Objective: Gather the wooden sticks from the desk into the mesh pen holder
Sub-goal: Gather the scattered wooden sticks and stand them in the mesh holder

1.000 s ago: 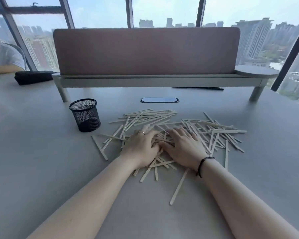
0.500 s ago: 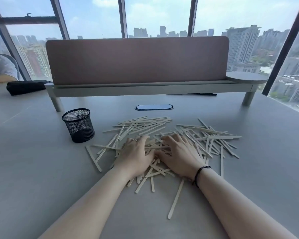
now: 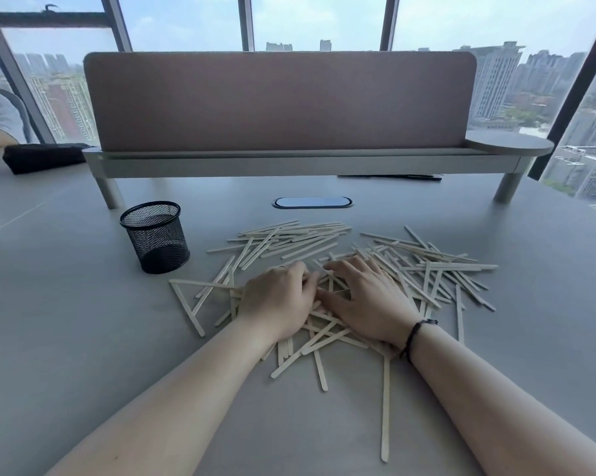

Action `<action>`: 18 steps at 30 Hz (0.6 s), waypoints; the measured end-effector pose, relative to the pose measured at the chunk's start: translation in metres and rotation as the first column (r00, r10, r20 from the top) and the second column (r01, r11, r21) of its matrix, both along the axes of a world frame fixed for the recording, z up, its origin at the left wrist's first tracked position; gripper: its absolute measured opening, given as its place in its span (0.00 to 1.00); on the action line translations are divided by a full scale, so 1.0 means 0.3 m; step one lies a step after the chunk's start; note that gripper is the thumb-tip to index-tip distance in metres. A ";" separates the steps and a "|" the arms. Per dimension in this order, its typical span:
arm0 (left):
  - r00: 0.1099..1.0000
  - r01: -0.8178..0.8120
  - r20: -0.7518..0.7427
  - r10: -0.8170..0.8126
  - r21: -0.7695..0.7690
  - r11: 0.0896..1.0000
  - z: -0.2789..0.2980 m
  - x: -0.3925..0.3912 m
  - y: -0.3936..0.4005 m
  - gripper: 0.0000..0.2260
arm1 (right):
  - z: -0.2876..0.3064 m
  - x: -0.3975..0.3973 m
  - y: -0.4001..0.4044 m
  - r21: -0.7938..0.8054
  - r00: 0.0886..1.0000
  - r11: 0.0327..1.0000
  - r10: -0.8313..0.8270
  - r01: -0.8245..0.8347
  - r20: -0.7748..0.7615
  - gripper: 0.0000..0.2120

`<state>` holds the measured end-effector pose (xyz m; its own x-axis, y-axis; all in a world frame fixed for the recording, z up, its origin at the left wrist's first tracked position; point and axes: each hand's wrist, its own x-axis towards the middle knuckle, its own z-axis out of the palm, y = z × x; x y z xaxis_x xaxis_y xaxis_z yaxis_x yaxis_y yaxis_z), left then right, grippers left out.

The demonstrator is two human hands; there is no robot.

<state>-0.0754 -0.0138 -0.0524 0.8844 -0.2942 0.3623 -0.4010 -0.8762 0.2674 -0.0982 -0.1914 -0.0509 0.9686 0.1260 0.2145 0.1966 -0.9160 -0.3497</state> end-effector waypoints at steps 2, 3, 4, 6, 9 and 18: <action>0.999 0.002 0.036 -0.003 0.018 1.000 0.002 0.015 -0.002 0.20 | 0.000 -0.004 -0.002 -0.008 1.000 1.000 0.004 -0.004 0.007 0.26; 0.999 0.008 0.048 -0.009 0.024 1.000 0.005 0.023 -0.002 0.22 | 0.000 -0.005 -0.003 -0.012 1.000 1.000 0.002 -0.002 0.011 0.25; 0.998 0.015 0.055 -0.017 0.030 0.999 0.008 0.029 -0.002 0.23 | 0.001 -0.006 -0.003 -0.014 1.000 1.000 0.000 0.001 0.016 0.24; 0.997 0.020 0.068 -0.022 0.033 0.999 0.017 0.033 -0.005 0.25 | 0.001 -0.006 -0.001 -0.017 0.999 1.000 -0.003 0.004 0.033 0.23; 0.996 0.022 0.086 -0.022 0.004 1.000 0.025 0.035 -0.002 0.27 | -0.001 -0.003 0.006 0.000 0.997 1.000 -0.014 0.014 0.074 0.22; 0.990 0.057 0.138 -0.040 -0.118 0.991 0.042 0.023 0.016 0.26 | 0.029 -0.025 0.036 0.257 0.975 0.966 -0.080 0.024 0.209 0.19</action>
